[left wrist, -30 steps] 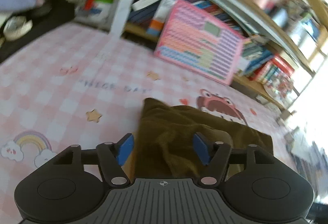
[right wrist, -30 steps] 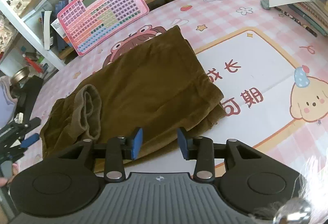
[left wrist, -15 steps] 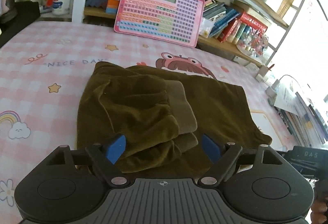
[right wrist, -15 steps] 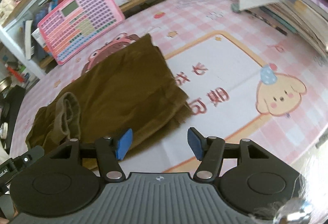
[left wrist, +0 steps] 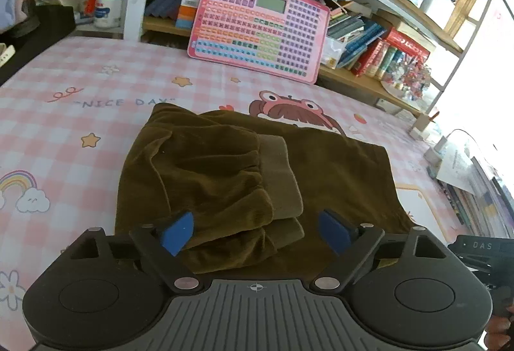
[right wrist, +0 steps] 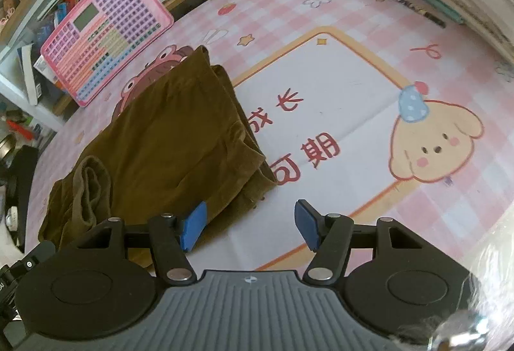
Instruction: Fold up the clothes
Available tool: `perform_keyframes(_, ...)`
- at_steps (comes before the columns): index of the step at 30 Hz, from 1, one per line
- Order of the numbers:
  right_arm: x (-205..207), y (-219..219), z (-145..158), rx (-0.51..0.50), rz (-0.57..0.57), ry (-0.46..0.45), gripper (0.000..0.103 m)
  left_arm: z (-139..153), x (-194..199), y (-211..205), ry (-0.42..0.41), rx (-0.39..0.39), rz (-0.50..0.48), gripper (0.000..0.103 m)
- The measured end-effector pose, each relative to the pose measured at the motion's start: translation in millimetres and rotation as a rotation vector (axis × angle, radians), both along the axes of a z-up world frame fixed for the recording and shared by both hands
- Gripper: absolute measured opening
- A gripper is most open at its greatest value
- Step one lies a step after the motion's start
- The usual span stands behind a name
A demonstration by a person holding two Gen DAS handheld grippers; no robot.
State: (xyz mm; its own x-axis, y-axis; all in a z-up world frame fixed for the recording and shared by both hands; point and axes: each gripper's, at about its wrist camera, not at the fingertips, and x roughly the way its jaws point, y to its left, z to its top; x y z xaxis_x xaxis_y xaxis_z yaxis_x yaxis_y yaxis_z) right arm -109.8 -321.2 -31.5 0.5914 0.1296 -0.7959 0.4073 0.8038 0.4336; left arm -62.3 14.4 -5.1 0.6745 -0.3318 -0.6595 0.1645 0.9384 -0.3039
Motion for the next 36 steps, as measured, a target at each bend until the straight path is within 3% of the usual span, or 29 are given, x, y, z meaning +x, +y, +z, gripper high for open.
perform_keyframes(13,45,-40,-18,0.199,0.301,0.019,0.058,1,-25,-59,0.009,0.065,0.214,0.090)
perform_keyframes(20,64,-58,-29,0.338,0.440,0.036,0.045,-5,-55,-94,0.027,0.121,0.321,0.090)
perform_keyframes(25,77,-57,-34,0.393,0.482,0.065,0.035,0,-68,-119,-0.011,0.199,0.250,0.090)
perform_keyframes(27,81,-54,-36,0.395,0.498,0.075,0.024,1,-67,-130,-0.027,0.233,0.200,0.090)
perform_keyframes(36,88,-58,-18,0.458,0.555,0.010,0.018,-8,-52,-180,-0.042,0.405,-0.017,0.090)
